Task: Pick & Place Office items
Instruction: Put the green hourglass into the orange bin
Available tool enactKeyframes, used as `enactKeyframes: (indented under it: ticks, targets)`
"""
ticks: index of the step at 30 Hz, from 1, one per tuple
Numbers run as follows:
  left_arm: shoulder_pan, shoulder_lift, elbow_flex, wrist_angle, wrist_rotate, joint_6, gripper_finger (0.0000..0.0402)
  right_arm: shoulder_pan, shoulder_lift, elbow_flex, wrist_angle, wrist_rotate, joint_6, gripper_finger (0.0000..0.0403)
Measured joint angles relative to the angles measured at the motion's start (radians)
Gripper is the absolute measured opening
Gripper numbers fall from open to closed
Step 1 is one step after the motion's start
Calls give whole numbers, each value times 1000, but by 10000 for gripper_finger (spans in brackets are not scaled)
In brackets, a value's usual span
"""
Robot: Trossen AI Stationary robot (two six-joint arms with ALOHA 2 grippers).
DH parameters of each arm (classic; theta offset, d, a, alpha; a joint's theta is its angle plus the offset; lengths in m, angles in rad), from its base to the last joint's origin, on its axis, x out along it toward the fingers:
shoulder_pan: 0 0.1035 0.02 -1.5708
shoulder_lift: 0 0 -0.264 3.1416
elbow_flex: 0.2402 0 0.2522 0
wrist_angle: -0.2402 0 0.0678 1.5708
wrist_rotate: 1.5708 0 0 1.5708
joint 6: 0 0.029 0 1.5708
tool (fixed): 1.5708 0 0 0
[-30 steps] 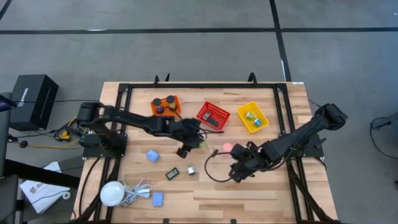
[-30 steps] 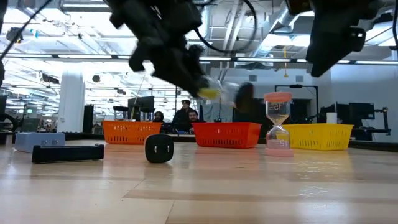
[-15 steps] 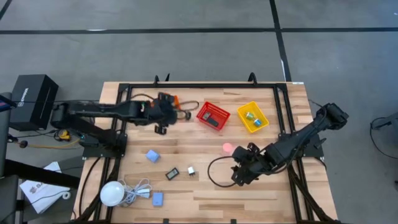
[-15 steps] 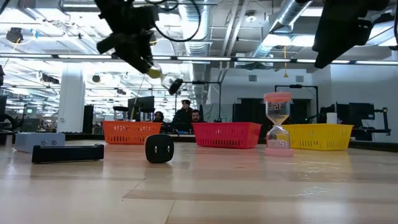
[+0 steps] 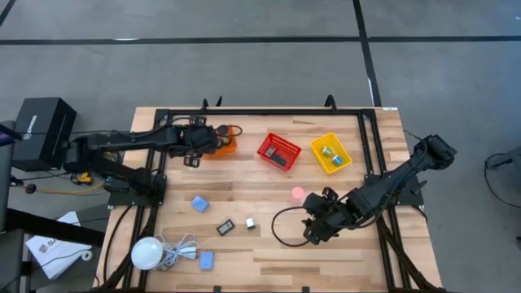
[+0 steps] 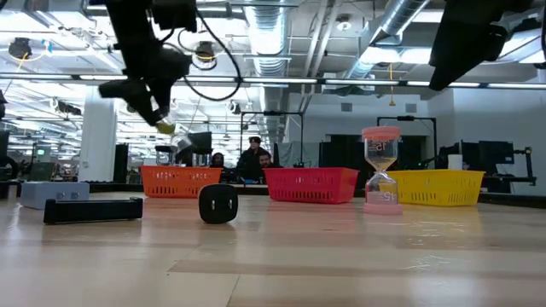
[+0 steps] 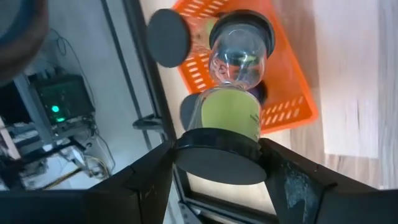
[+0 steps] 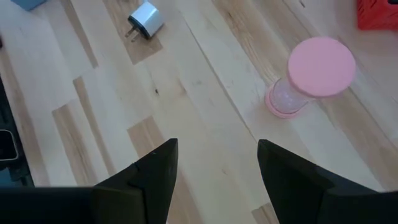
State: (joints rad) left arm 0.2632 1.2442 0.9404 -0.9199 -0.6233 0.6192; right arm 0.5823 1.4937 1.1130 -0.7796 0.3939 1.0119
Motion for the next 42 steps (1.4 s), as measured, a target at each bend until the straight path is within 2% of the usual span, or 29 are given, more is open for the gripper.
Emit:
enactKeyframes:
  ticks: [7,14,22,31,39,42]
  targets:
    - [-9,0,-42,-19,-9,11,217,-3,0,0,7,12,-49,212]
    - [-5,0,-89,-25,-29,156,216,-32,0,0,10,101,-54,212]
    - [-5,0,-120,-18,-61,268,216,-80,0,0,17,105,-96,212]
    - [-5,2,-120,49,-57,536,224,-102,0,0,80,104,-185,212]
    - [2,101,-120,66,-50,581,222,-99,0,0,93,102,-203,212]
    - [-3,142,-117,73,-78,581,223,-95,0,0,93,102,-202,212]
